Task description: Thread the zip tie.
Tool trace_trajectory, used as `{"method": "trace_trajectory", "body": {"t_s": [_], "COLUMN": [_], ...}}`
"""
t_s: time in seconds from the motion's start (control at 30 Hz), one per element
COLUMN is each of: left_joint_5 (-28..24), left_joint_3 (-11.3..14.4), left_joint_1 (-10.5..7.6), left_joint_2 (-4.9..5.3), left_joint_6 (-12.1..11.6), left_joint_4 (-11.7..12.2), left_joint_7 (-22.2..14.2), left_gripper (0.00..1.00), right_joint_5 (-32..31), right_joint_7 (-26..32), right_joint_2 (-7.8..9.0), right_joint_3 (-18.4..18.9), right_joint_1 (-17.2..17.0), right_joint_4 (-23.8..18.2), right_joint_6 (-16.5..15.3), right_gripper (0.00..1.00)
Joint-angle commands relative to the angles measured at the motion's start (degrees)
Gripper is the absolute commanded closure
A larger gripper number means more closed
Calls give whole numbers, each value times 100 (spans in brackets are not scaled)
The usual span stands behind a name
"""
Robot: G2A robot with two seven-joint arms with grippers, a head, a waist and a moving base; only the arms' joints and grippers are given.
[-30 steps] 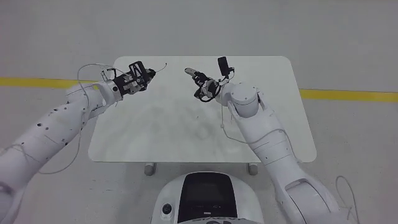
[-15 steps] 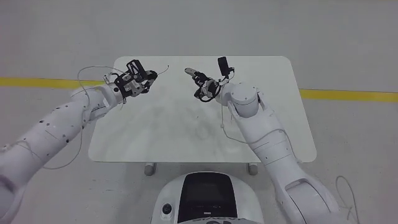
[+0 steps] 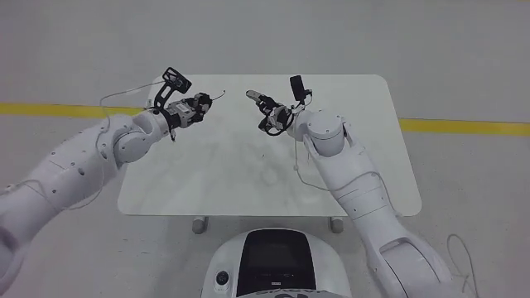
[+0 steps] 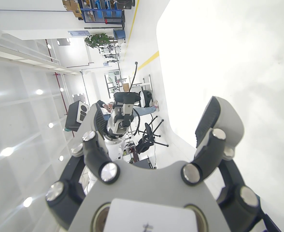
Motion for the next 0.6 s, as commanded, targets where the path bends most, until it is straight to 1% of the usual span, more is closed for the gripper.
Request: {"method": "trace_trajectory", "body": {"t_s": [0.0, 0.07, 0.13, 0.17, 0.23, 0.27, 0.53, 0.57], "left_joint_5": [-446, -857, -1114, -1340, -1796, -1892, -1892, -1960], "left_joint_3": [30, 30, 30, 29, -7, -42, -42, -52], "left_joint_1": [-31, -24, -33, -21, 13, 11, 11, 45], "left_joint_2": [-3, -9, -10, -20, -35, -36, -36, -40], "left_joint_6": [0, 0, 0, 0, 0, 0, 0, 3], "left_joint_4": [-24, -70, -2, 5, -76, -76, -76, -69], "left_joint_7": [-207, -378, -530, -602, -731, -838, -838, -836], "left_gripper": [100, 100, 100, 100, 100, 100, 100, 100], "right_joint_5": [0, 0, 0, 0, 0, 0, 0, 0], "right_joint_7": [0, 0, 0, 0, 0, 0, 0, 0], "right_joint_2": [0, 0, 0, 0, 0, 0, 0, 0], "right_joint_3": [0, 0, 0, 0, 0, 0, 0, 0], "right_joint_1": [0, 0, 0, 0, 0, 0, 0, 0], "right_joint_4": [0, 0, 0, 0, 0, 0, 0, 0], "right_joint_6": [0, 0, 0, 0, 0, 0, 0, 0], "right_gripper": [0, 0, 0, 0, 0, 0, 0, 0]}}
